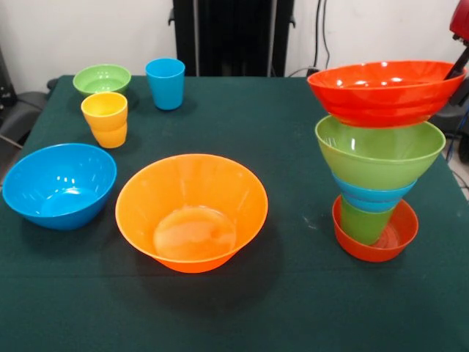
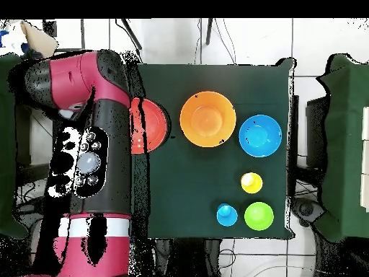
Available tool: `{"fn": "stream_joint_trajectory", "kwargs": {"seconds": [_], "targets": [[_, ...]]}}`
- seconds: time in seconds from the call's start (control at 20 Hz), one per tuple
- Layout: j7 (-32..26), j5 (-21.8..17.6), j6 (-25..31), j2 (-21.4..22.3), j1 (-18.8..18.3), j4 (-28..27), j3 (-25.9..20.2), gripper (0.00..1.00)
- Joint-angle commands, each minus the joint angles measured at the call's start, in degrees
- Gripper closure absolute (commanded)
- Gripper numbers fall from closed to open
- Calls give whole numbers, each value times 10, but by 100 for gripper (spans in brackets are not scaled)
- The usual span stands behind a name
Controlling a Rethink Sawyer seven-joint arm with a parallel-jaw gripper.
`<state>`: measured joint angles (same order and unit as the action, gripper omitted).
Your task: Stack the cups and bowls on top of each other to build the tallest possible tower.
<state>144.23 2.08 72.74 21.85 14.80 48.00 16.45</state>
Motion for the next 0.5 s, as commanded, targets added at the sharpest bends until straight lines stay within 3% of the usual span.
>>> {"fn": "stream_joint_trajectory", "kwargs": {"seconds": [0.05,0.2,0.5], "targets": [[-16,-12,81,-5,-2,-22,-40,100],[-16,-15,114,-15,1,-46,-34,100],[-9,-19,128,-37,-1,-85,-30,100]]}}
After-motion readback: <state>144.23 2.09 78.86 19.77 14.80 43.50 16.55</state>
